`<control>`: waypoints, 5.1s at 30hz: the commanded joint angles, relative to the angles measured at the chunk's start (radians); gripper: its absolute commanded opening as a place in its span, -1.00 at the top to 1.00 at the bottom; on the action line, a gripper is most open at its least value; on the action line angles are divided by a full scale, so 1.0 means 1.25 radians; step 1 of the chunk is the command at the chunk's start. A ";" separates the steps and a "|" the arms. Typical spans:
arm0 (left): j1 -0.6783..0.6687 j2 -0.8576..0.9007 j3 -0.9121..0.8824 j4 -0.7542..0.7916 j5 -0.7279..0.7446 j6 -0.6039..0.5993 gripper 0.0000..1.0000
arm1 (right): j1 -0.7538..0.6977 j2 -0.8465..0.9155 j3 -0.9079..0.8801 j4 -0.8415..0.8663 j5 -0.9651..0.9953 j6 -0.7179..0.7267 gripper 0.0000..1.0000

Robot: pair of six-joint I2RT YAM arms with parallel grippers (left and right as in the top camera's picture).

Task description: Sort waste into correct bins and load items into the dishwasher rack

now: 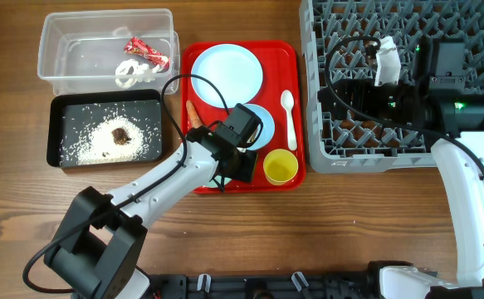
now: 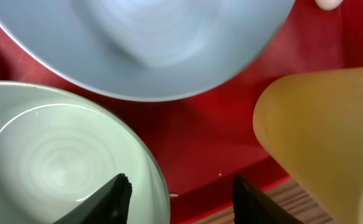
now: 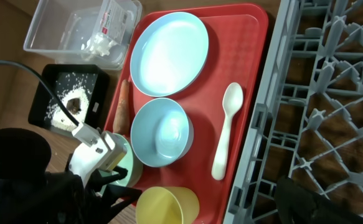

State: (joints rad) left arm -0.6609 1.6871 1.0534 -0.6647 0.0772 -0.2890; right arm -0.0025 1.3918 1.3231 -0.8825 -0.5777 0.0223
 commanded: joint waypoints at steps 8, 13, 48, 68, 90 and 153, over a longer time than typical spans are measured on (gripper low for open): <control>0.179 -0.052 0.215 -0.138 -0.033 -0.160 -0.21 | 0.004 0.008 0.009 0.002 0.007 0.006 -0.99; 0.266 0.051 0.215 -0.045 -0.043 -0.161 -0.11 | 0.004 0.008 0.009 0.002 0.007 0.006 -0.99; 0.541 -0.103 0.267 -0.150 -0.126 -0.195 0.88 | 0.004 0.008 0.009 0.005 0.008 0.005 -0.99; 0.792 0.066 0.024 0.051 -0.125 -0.616 0.35 | 0.004 0.008 0.009 0.003 0.008 0.005 -0.99; 0.327 -0.236 0.028 0.049 0.238 0.021 -0.40 | 0.004 0.008 0.009 0.017 0.007 0.027 -0.99; 0.482 -0.042 0.169 0.143 1.051 -0.048 0.92 | 0.260 0.255 0.008 0.511 -0.481 0.093 -0.56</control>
State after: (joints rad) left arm -0.0563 1.6566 1.2507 -0.4904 1.3331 -0.3500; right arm 0.3202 1.6871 1.3228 -0.2489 -1.2037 0.1291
